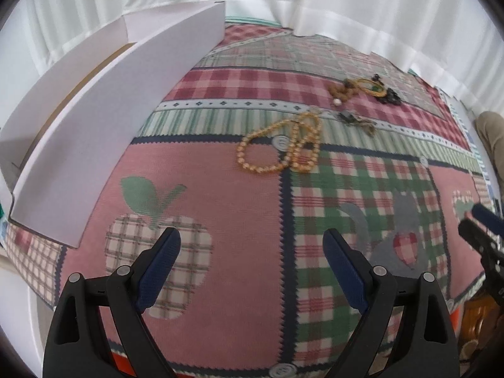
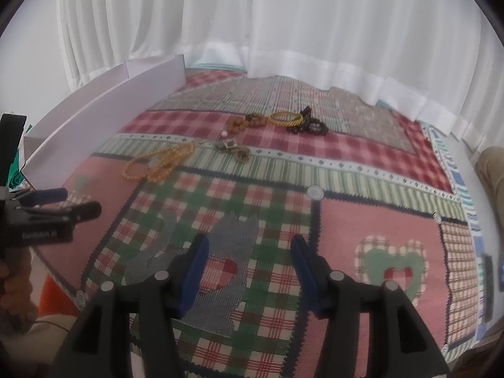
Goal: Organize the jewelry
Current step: 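Move both tools back over the remaining jewelry on the quilt, then grasp the gold bead necklace with the left tool while the right tool approaches the silver pieces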
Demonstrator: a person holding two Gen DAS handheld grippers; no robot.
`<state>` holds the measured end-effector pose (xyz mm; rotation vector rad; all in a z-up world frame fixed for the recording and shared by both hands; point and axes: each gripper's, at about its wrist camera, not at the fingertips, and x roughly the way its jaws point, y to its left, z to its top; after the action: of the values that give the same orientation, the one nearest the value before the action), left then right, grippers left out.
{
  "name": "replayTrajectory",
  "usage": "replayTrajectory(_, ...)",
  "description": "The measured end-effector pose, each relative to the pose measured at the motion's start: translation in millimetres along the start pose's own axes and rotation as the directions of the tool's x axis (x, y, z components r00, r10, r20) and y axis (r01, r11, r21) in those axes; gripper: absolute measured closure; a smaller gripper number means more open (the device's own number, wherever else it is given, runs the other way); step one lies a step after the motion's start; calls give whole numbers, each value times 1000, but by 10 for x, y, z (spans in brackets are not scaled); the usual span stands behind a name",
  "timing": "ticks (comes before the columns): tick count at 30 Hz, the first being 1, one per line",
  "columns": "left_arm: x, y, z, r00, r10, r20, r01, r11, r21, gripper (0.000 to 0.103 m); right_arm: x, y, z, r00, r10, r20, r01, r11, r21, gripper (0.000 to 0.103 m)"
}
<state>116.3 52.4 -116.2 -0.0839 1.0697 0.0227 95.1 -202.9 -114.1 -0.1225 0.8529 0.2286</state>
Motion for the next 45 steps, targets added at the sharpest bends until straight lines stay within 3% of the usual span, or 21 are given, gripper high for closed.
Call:
replayTrajectory(13, 274, 210, 229, 999, 21, -36, -22, 999, -26, 11, 254, -39, 20, 994, 86, -75, -84, 996, 30, 48)
replayTrajectory(17, 281, 33, 354, 1000, -11, -22, 11, 1000, 29, 11, 343, -60, 23, 990, 105, -97, -100, 994, 50, 48)
replayTrajectory(22, 404, -417, 599, 989, -143, -26, 146, 977, 155, 14, 411, -81, 14, 987, 115, -113, -108, 992, 62, 48)
replayTrajectory(26, 730, -682, 824, 990, -123, -73, 135, 970, 203, 26, 413, -130, 15, 986, 121, -112, -113, 991, 75, 48)
replayTrajectory(29, 936, -766, 933, 991, -96, -93, 114, 972, 205, 28, 399, -199, 36, 987, 121, -106, -112, 990, 90, 48)
replayTrajectory(34, 1084, -852, 983, 994, -48, -93, 69, 971, 229, 52, 351, -313, 140, 989, 123, -87, -113, 988, 106, 48)
replayTrajectory(36, 1073, -834, 1017, 994, -62, -87, 80, 972, 221, 85, 326, -341, 199, 990, 122, -73, -114, 988, 107, 48)
replayTrajectory(40, 1029, -696, 1084, 984, -149, -97, 164, 973, 160, 97, 343, -358, 336, 989, 135, -63, -129, 987, 95, 48)
replayTrajectory(45, 777, -492, 1089, 971, -229, -66, 235, 966, 107, 97, 546, -384, 539, 977, 188, -95, -180, 980, 87, 48)
